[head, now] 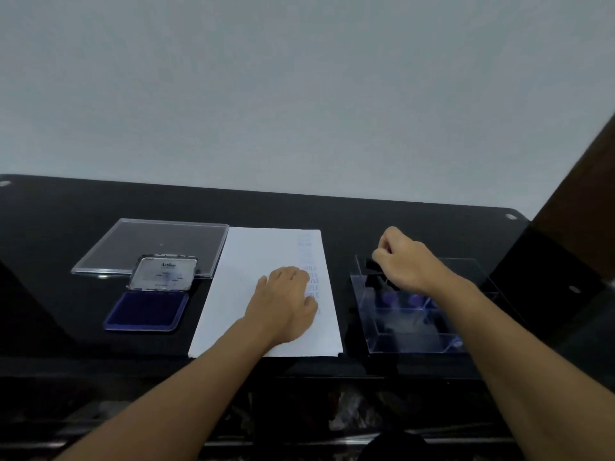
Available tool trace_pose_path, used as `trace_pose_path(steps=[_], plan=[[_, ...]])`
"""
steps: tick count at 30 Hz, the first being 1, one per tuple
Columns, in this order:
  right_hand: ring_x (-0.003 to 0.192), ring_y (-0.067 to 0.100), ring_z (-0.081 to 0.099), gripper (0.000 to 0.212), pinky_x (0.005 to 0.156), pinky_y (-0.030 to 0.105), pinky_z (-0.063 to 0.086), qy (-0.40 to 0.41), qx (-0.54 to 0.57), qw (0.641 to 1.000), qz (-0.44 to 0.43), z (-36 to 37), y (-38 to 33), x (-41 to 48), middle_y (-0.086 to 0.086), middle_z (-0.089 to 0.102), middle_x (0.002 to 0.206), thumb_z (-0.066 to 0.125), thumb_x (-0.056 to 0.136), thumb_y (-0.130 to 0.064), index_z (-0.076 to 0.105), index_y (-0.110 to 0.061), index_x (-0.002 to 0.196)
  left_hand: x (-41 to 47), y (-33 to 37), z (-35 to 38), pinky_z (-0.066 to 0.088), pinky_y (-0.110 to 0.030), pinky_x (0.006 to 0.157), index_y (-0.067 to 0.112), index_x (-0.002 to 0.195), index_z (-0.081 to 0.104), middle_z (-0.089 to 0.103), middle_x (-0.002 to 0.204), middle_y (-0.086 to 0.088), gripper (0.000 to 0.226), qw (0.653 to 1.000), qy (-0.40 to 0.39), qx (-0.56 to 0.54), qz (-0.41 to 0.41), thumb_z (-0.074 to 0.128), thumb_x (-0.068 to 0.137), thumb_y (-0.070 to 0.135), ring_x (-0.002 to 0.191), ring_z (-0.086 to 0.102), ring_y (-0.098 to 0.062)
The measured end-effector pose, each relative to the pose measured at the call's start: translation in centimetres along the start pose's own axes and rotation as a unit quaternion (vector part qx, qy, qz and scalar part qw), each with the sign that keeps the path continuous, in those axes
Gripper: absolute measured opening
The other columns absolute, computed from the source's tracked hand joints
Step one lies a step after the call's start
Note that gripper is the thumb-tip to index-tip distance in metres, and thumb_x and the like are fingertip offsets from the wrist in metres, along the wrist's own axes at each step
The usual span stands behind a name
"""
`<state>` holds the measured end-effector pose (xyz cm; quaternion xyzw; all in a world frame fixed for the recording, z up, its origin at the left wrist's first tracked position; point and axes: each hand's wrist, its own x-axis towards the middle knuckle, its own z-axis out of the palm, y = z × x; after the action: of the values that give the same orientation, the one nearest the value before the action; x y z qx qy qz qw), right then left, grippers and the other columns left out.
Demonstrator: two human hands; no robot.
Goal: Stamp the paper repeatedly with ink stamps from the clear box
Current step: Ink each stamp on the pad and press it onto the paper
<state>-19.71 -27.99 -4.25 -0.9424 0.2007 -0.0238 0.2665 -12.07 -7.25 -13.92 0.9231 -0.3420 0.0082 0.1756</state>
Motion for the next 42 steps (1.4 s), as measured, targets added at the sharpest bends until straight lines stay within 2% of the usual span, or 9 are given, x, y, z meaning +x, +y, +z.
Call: trace_pose_path(steps=[5, 13, 20, 26, 30, 32, 34, 39, 42], plan=[[0.078, 0.024, 0.059, 0.008, 0.074, 0.045, 0.052, -0.005, -0.022, 1.0, -0.003, 1.4, 1.4, 0.2, 0.005, 0.063, 0.089, 0.047, 0.098, -0.028, 0.047, -0.023, 0.091, 1.1, 3.0, 1.1, 0.03, -0.039, 0.114, 0.018, 0.139, 0.046, 0.044, 0.147, 0.002, 0.044, 0.999, -0.023, -0.031, 0.015, 0.041, 0.099, 0.035, 0.134, 0.038, -0.018], [0.08, 0.018, 0.056, 0.014, 0.073, 0.04, 0.052, -0.016, -0.097, 0.995, -0.028, 2.3, 1.7, 0.9, -0.003, 0.057, 0.092, 0.058, 0.097, -0.033, 0.046, -0.025, 0.099, 1.8, 4.4, 2.8, 0.034, -0.037, 0.107, 0.018, 0.125, 0.054, 0.053, 0.133, 0.005, 0.036, 0.998, -0.002, -0.035, 0.048, 0.041, 0.096, 0.036, 0.124, 0.043, -0.016], [0.094, 0.018, 0.059, 0.02, 0.087, 0.04, 0.055, -0.077, -0.099, 0.992, -0.03, 1.8, 1.8, 1.9, -0.002, 0.059, 0.106, 0.068, 0.093, -0.035, 0.055, -0.025, 0.103, 1.7, 4.0, 2.9, 0.035, -0.036, 0.108, 0.019, 0.127, 0.054, 0.053, 0.135, 0.005, 0.037, 0.998, 0.014, -0.032, 0.054, 0.042, 0.096, 0.036, 0.124, 0.044, -0.015], [0.092, 0.015, 0.064, 0.022, 0.085, 0.036, 0.057, -0.124, -0.058, 0.99, -0.025, 0.5, 1.9, 2.2, -0.003, 0.065, 0.104, 0.073, 0.088, -0.031, 0.063, -0.023, 0.107, 1.8, 3.9, 2.7, 0.035, -0.037, 0.11, 0.018, 0.13, 0.052, 0.05, 0.139, 0.004, 0.038, 0.998, 0.019, -0.028, 0.057, 0.043, 0.098, 0.035, 0.127, 0.042, -0.015], [0.069, 0.015, 0.062, 0.013, 0.055, 0.028, 0.052, -0.15, -0.033, 0.988, -0.012, -0.1, 1.9, 2.3, 0.003, 0.071, 0.097, 0.073, 0.088, -0.018, 0.066, -0.022, 0.098, 1.7, 3.8, 2.7, 0.035, -0.037, 0.11, 0.018, 0.131, 0.052, 0.051, 0.14, 0.004, 0.039, 0.998, 0.021, -0.029, 0.059, 0.042, 0.098, 0.035, 0.127, 0.043, -0.015], [0.063, 0.015, 0.059, 0.012, 0.051, 0.026, 0.048, -0.148, -0.024, 0.989, -0.004, -0.1, 1.9, 2.3, 0.004, 0.072, 0.094, 0.075, 0.088, -0.017, 0.067, -0.02, 0.096, 1.7, 3.8, 2.6, 0.035, -0.036, 0.11, 0.019, 0.132, 0.051, 0.05, 0.14, 0.004, 0.039, 0.998, 0.02, -0.027, 0.059, 0.042, 0.098, 0.036, 0.127, 0.043, -0.014], [0.061, 0.014, 0.057, 0.01, 0.051, 0.026, 0.047, -0.138, -0.014, 0.99, 0.003, 0.1, 1.8, 2.4, 0.003, 0.072, 0.088, 0.077, 0.086, -0.015, 0.07, -0.019, 0.092, 1.6, 3.9, 2.5, 0.034, -0.035, 0.111, 0.019, 0.133, 0.05, 0.049, 0.142, 0.005, 0.039, 0.998, 0.018, -0.026, 0.059, 0.043, 0.099, 0.036, 0.129, 0.042, -0.014], [0.083, 0.015, 0.067, 0.004, 0.068, 0.025, 0.054, -0.122, -0.05, 0.991, 0.004, 0.8, 1.5, 2.6, 0.003, 0.075, 0.089, 0.076, 0.086, -0.012, 0.076, -0.016, 0.085, 1.7, 3.9, 2.0, 0.034, -0.034, 0.11, 0.018, 0.132, 0.051, 0.049, 0.142, 0.003, 0.038, 0.997, 0.025, -0.03, 0.062, 0.044, 0.098, 0.034, 0.128, 0.042, -0.015], [0.082, 0.013, 0.067, 0.003, 0.063, 0.021, 0.05, -0.105, -0.044, 0.993, 0.006, 0.9, 1.5, 2.5, 0.002, 0.075, 0.089, 0.074, 0.088, -0.014, 0.076, -0.016, 0.087, 1.7, 4.0, 1.5, 0.033, -0.034, 0.111, 0.017, 0.134, 0.05, 0.048, 0.143, 0.003, 0.039, 0.997, 0.022, -0.033, 0.061, 0.043, 0.098, 0.032, 0.13, 0.04, -0.015]])
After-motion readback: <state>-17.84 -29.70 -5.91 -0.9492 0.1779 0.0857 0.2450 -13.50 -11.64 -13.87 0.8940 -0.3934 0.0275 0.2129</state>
